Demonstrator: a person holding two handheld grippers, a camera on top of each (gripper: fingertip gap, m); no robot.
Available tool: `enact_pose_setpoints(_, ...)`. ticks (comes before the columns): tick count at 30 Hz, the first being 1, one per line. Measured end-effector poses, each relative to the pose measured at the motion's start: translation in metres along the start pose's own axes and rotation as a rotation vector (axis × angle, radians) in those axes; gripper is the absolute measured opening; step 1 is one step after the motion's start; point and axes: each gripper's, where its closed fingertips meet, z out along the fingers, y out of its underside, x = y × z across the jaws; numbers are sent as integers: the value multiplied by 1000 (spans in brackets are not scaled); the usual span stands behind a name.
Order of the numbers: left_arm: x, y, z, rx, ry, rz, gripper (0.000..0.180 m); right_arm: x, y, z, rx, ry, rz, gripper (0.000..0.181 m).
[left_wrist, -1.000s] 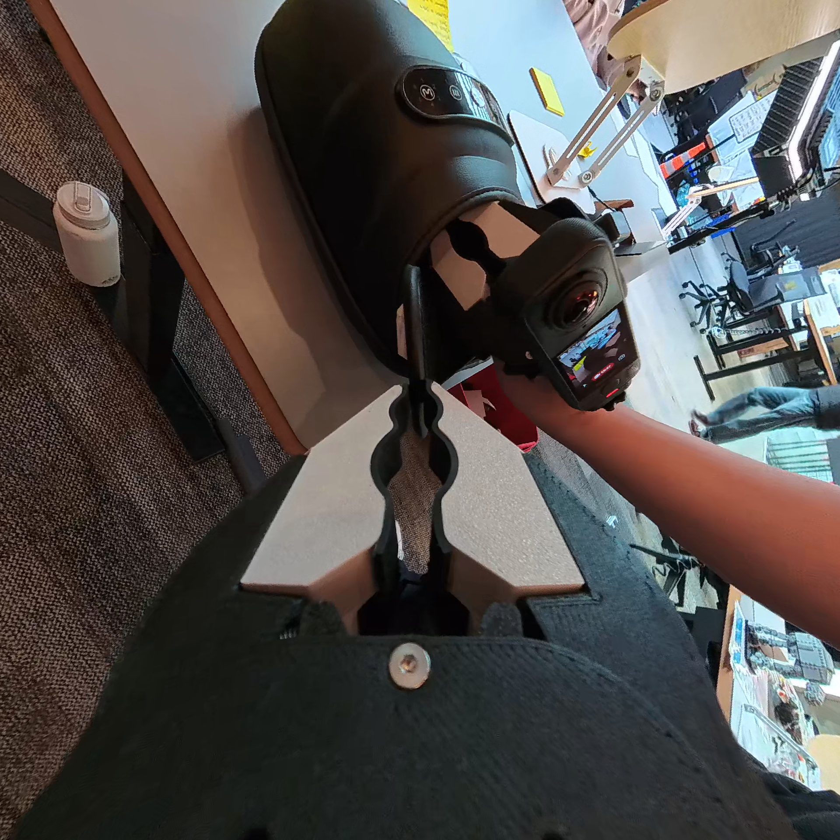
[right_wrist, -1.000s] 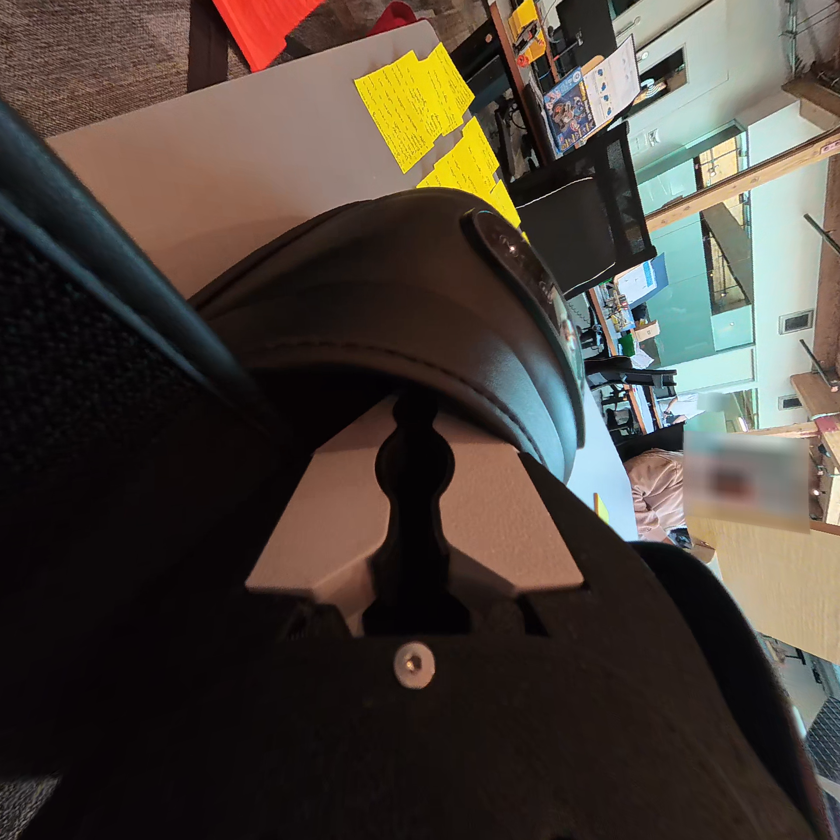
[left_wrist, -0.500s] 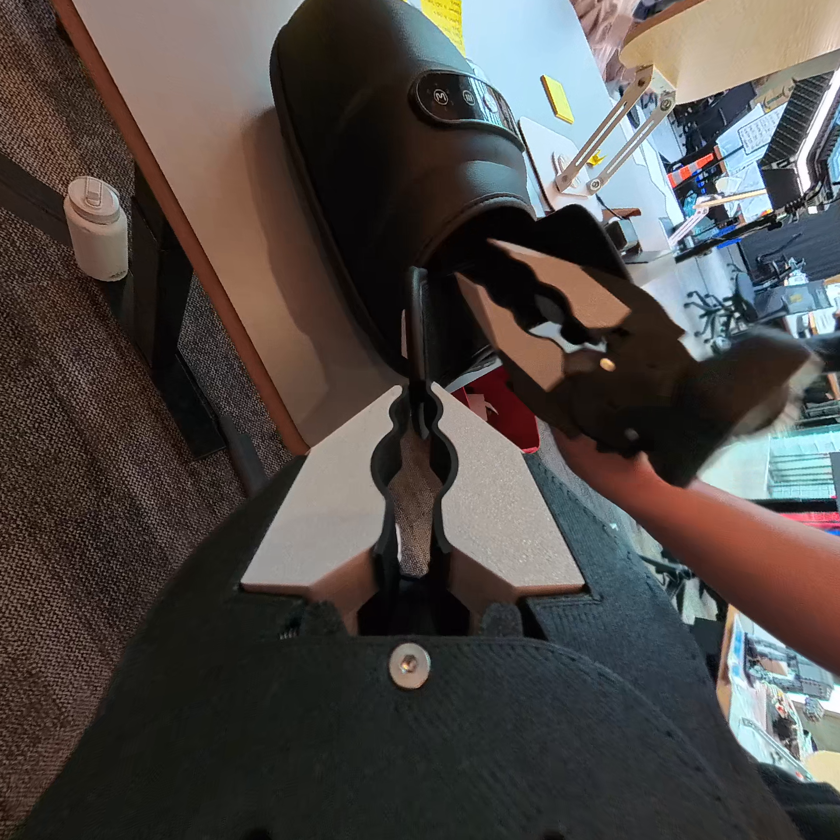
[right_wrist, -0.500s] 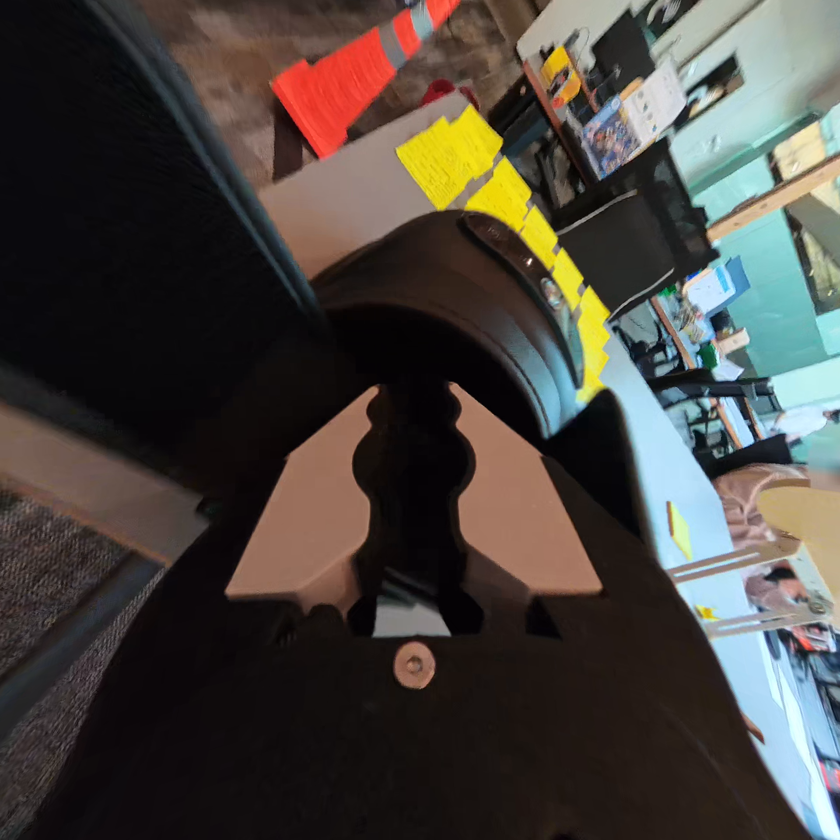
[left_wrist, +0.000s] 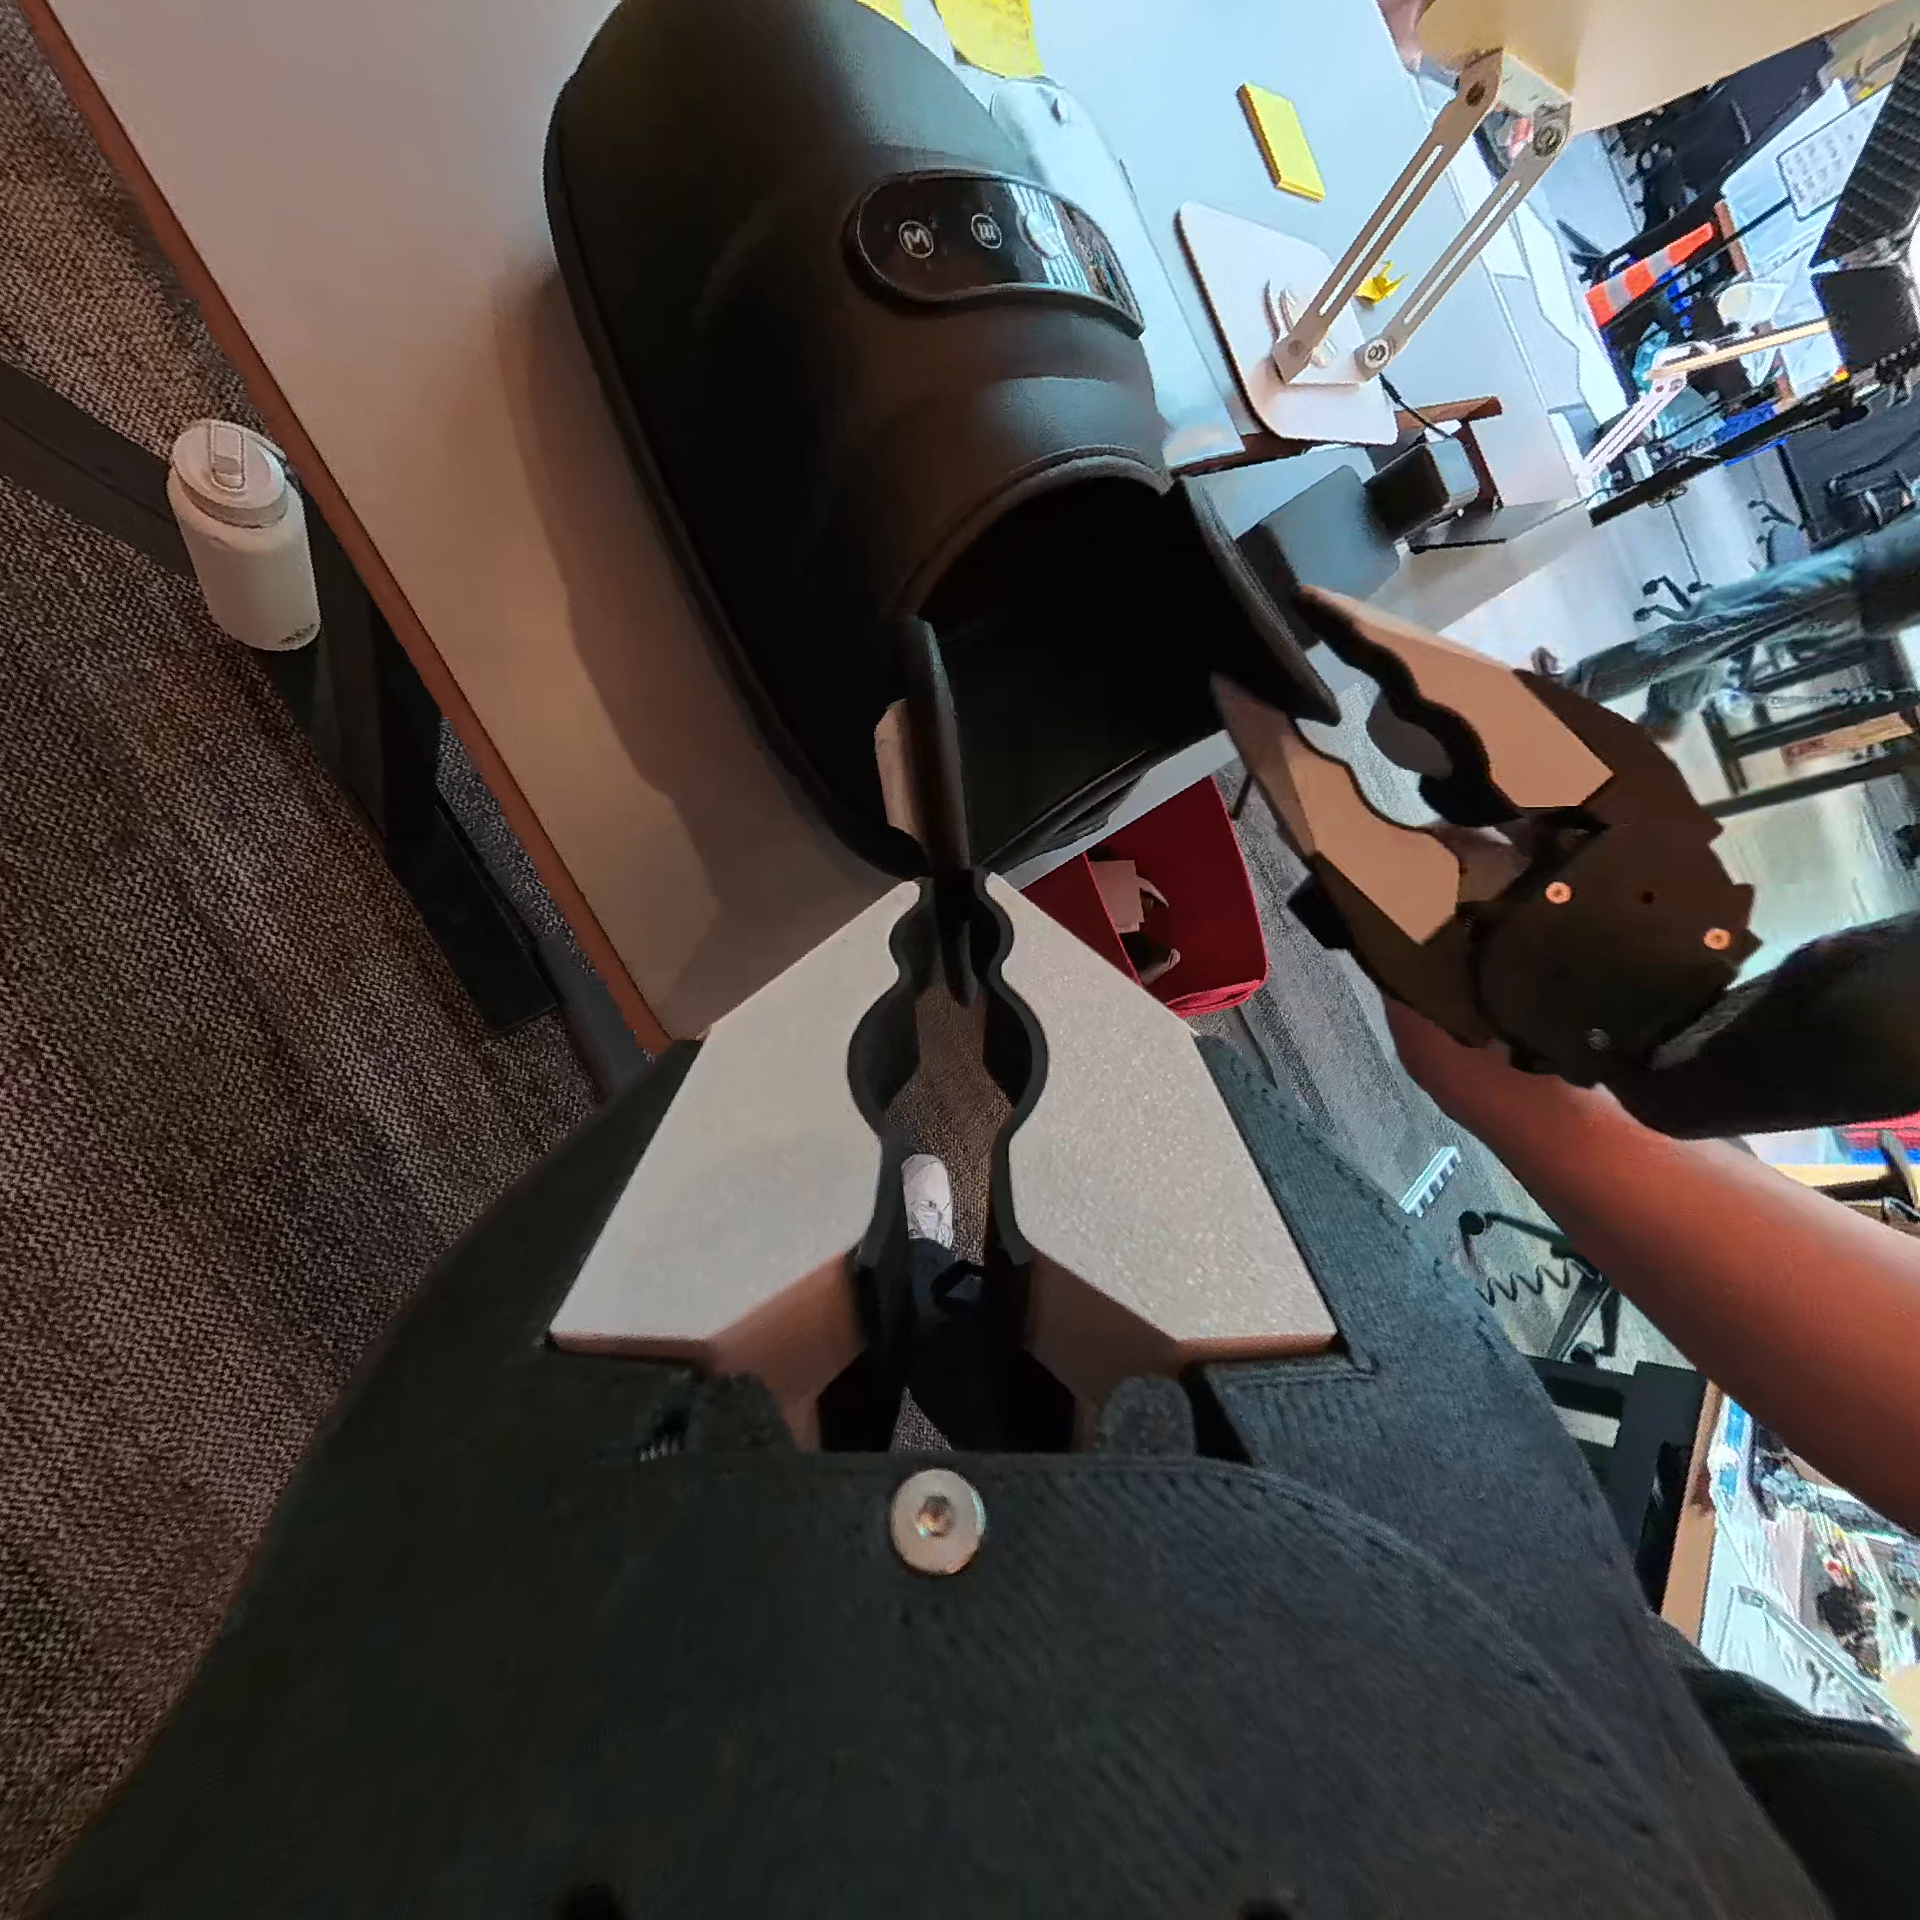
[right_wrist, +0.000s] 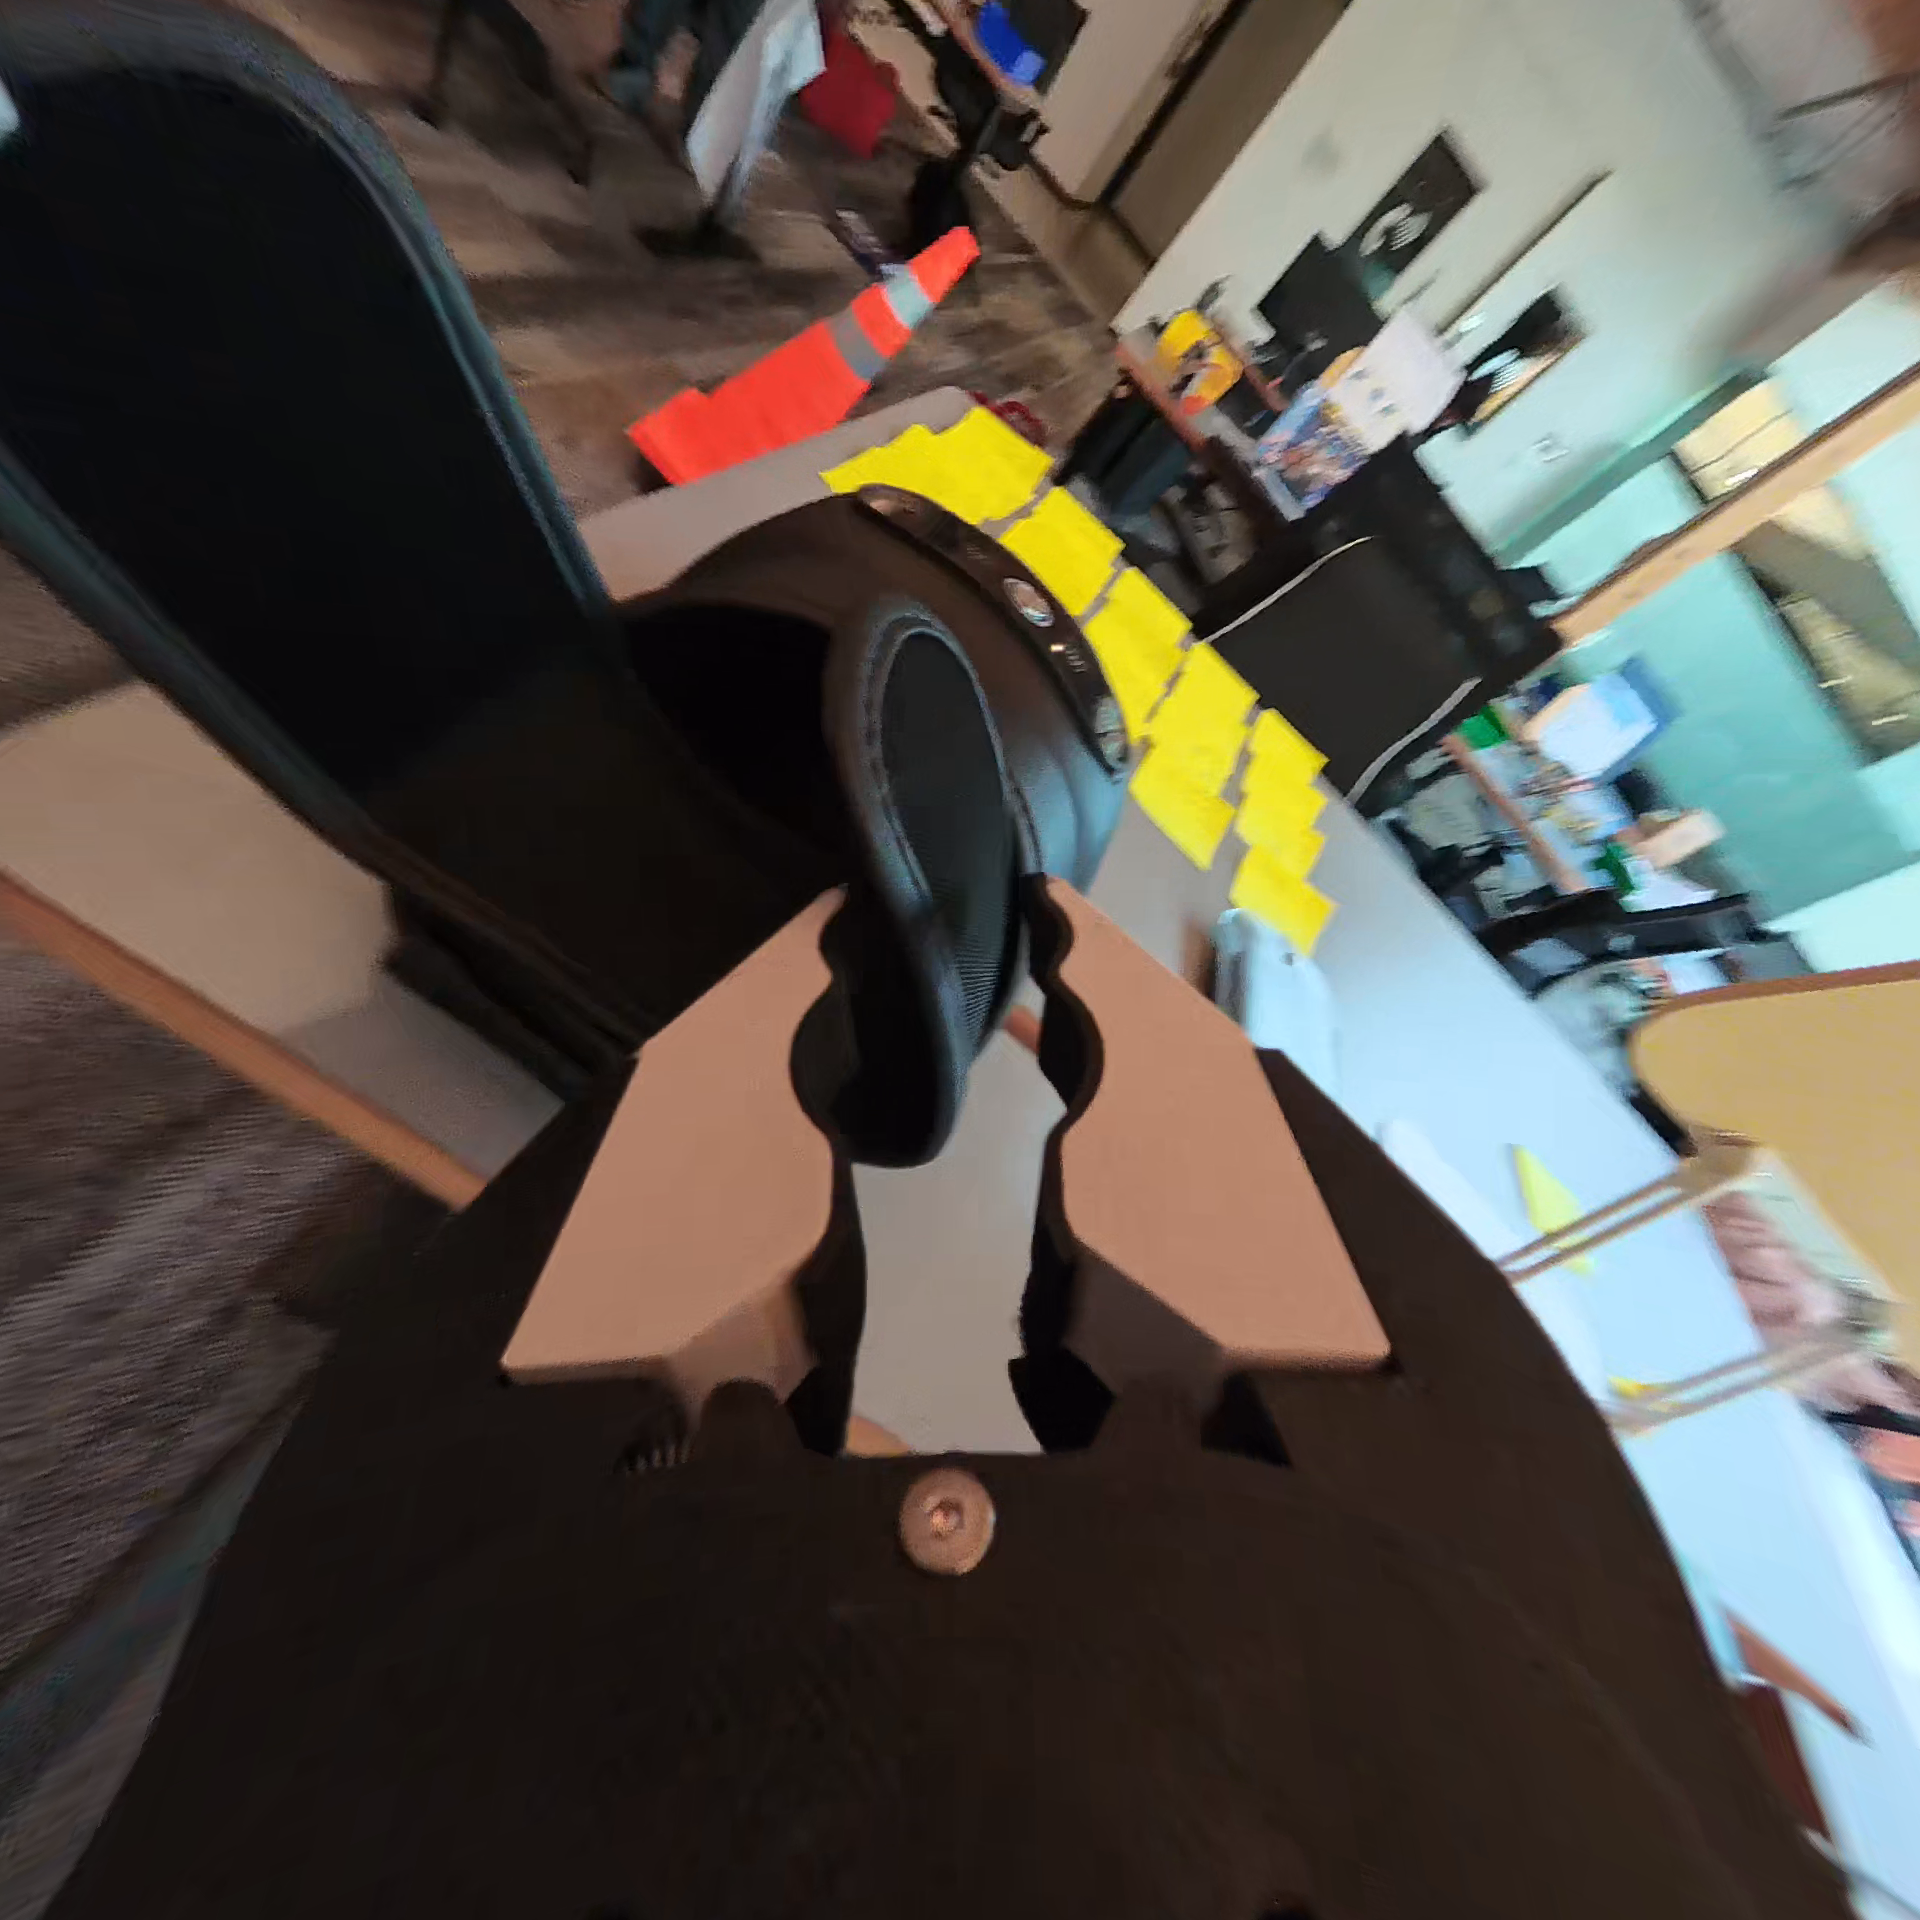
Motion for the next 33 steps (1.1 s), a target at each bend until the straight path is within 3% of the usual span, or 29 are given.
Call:
enact_pose_setpoints(2,5,-2,0,-9,1,-5,4,-2,5,5,-11,3,-84,9)
enact_pose_setpoints(13,65,-36,27,-78,6,50,5,-23,1,1,85,-67,-203,12)
enact_pose_setpoints(20,90,-35,55,-188,-79,149,6,-29,4,8,80,-34,-413,11)
enact_pose_setpoints(29,102,-22,102,-349,-132,148,8,-24,10,-1,113,-29,-273,19)
enact_pose_setpoints(33,100,-13,109,-387,-127,149,8,-15,36,-36,58,-56,87,16)
